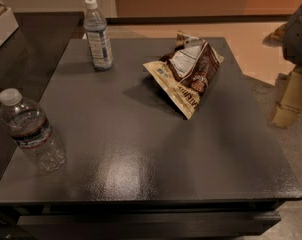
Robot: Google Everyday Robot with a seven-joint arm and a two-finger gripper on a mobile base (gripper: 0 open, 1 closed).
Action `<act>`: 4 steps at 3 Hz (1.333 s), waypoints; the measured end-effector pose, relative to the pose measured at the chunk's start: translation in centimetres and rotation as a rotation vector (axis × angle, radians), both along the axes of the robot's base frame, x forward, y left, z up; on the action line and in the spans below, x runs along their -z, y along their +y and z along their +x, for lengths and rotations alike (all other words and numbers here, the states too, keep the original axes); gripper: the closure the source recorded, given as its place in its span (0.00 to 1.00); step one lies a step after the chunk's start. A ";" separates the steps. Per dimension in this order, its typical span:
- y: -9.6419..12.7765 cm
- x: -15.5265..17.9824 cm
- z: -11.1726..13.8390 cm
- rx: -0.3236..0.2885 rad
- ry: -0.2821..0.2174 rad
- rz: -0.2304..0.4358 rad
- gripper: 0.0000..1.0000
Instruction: Knock water bottle over
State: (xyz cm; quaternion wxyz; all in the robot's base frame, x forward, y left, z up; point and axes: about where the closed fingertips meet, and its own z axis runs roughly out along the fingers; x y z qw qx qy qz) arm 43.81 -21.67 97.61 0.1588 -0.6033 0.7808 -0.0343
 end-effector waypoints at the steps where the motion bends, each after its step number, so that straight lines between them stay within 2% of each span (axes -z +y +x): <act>1: 0.0 0.0 0.0 0.000 0.000 0.000 0.00; 2: 1.8 -0.3 0.4 -0.038 -0.017 0.041 0.00; 3: 5.4 0.0 1.2 -0.092 -0.031 0.128 0.00; 4: 10.3 0.7 2.1 -0.150 -0.033 0.236 0.00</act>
Offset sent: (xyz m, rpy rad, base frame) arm 0.0087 0.0448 0.0033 0.1069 -0.0205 0.0989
